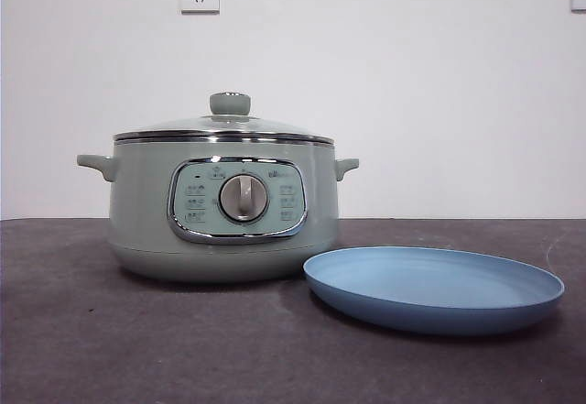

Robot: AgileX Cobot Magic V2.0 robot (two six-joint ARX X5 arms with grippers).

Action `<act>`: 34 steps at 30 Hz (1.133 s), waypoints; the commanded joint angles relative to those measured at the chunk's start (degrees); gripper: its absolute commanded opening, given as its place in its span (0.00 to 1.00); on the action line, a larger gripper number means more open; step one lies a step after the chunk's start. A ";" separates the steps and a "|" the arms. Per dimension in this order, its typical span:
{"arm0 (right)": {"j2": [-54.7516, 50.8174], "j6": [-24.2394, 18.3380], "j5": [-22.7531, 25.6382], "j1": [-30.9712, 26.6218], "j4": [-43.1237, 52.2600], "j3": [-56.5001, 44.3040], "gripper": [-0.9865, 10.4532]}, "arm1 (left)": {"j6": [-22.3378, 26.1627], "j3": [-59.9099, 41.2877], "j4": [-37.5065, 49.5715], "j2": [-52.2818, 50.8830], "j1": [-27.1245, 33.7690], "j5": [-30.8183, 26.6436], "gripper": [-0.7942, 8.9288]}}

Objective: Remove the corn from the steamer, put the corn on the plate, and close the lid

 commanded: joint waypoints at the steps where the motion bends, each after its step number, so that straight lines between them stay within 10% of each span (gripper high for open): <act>1: 4.07 0.44 -3.13 0.07 0.83 4.70 0.08 | -0.59 3.65 -0.98 2.23 0.13 2.01 0.07; 15: 37.07 -17.81 -28.63 0.17 -19.28 38.62 0.08 | 4.07 28.35 -13.35 25.70 0.11 21.14 0.07; 25: 49.35 -32.68 -31.54 2.19 -41.16 53.07 0.08 | 10.75 40.50 -26.82 36.48 0.00 28.17 0.07; 34: 50.01 -33.03 -31.10 3.08 -42.21 53.20 0.15 | 10.56 41.99 -28.30 38.18 0.00 28.76 0.15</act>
